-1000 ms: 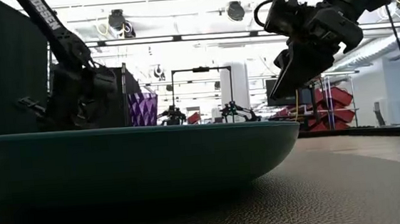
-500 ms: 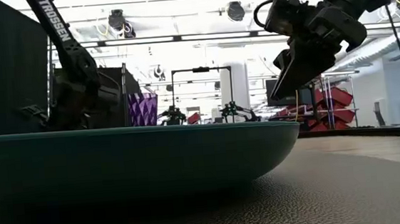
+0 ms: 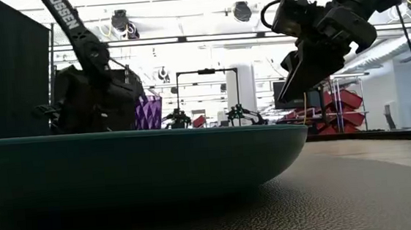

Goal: Set table place
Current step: Move the blue table knife to the right of gray placemat

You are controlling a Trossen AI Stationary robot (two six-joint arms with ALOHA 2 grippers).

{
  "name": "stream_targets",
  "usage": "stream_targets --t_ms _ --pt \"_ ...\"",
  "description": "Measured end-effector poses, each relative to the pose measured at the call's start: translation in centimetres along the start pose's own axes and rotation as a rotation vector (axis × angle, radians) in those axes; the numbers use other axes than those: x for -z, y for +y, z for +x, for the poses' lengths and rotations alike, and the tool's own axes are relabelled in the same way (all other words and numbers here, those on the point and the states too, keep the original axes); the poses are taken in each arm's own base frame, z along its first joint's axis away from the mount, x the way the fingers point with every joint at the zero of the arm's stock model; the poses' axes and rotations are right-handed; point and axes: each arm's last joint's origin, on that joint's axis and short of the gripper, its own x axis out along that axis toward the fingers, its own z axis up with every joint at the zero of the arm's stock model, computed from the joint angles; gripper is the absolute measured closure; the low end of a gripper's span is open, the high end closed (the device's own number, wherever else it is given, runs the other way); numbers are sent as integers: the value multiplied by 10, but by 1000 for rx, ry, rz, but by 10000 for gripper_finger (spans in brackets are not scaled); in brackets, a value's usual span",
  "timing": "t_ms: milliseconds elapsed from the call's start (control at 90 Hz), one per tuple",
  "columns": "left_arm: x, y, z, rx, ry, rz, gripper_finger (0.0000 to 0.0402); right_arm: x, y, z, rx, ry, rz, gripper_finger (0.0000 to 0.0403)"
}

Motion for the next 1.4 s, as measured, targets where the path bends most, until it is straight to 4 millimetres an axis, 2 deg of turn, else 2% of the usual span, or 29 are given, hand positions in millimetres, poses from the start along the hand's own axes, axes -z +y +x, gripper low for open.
stream_targets --t_ms 100,211,300,411,478,633,767,1033,1156,1267,1400 --pt "2 -8 -32 133 -44 59 401 0 0 0 0 -1 0 307" --pt "1 -9 -70 242 -150 82 401 0 0 0 0 -4 -3 307" --pt "1 0 -92 277 -183 84 401 0 0 0 0 -5 -3 307" --pt "3 16 -108 312 -145 64 401 0 0 0 0 -5 -3 307" --pt "8 24 -109 325 -59 39 402 0 0 0 0 -4 -3 307" --pt "13 34 -107 255 12 -22 402 0 0 0 0 -4 -3 307" --pt "12 22 -101 260 42 -7 402 0 0 0 0 -3 -1 307" --pt "13 4 -83 128 115 87 402 1 2 0 -48 15 4 307" --pt "18 1 -75 81 151 118 402 1 2 0 -49 17 4 307" --pt "28 3 -57 54 202 147 402 1 2 0 -49 18 3 307" --pt "33 -1 -46 120 187 129 402 1 2 0 -49 20 3 307"
